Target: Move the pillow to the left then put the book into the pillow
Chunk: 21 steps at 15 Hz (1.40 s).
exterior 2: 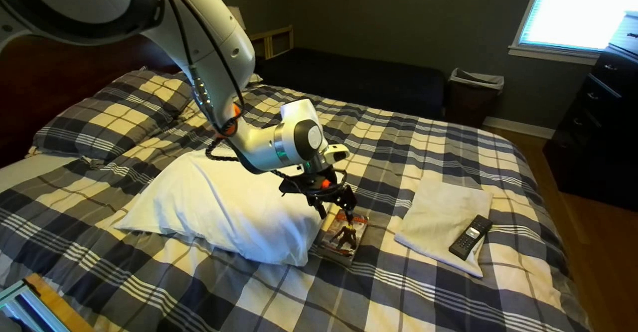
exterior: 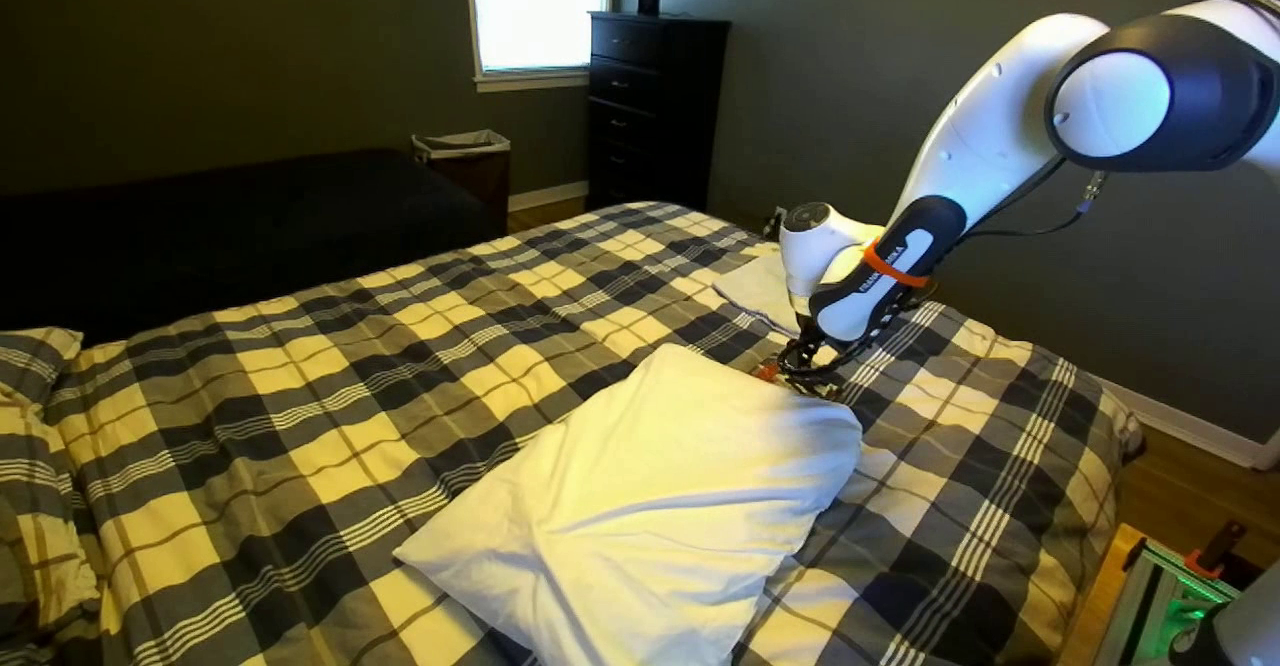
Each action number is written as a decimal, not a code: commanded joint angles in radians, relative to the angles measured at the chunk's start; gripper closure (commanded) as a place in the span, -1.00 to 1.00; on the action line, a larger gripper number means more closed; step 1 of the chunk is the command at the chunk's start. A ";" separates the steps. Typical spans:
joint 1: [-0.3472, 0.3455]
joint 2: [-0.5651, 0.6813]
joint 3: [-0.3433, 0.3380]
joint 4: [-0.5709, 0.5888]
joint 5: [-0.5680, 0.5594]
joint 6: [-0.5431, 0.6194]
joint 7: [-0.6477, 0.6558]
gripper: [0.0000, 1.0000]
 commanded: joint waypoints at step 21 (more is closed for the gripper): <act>-0.017 0.327 0.016 0.276 0.337 0.101 -0.234 -1.00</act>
